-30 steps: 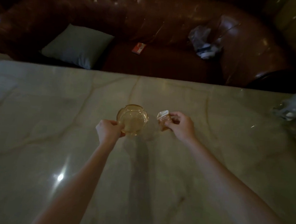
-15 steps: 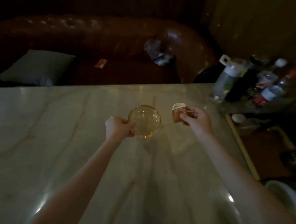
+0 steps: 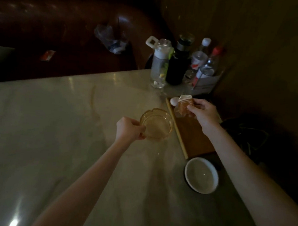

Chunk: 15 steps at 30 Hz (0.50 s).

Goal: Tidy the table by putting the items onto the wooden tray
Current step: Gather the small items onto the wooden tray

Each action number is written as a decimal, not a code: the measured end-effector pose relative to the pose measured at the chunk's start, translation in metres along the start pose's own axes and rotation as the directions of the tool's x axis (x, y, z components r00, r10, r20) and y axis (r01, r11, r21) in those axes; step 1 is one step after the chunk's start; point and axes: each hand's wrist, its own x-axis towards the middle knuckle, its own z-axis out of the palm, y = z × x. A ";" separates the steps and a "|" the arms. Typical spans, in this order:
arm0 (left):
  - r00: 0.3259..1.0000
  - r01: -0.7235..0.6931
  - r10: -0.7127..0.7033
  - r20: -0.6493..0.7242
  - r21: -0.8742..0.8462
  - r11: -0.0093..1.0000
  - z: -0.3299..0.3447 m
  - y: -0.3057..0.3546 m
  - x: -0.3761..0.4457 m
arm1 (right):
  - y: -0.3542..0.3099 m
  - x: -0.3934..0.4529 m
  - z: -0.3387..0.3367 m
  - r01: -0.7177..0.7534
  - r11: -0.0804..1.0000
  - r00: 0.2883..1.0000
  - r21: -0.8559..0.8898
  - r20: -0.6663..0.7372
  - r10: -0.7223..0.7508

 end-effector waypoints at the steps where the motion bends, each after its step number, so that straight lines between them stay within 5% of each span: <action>1: 1.000 0.002 -0.002 0.008 -0.002 1.000 0.013 0.003 0.000 | 0.006 0.004 -0.008 -0.006 1.000 1.000 -0.004 -0.002 0.006; 15: 0.986 0.006 -0.030 0.161 0.148 0.989 0.121 0.014 0.015 | 0.063 0.059 -0.025 -0.198 0.978 0.972 -0.070 -0.146 0.186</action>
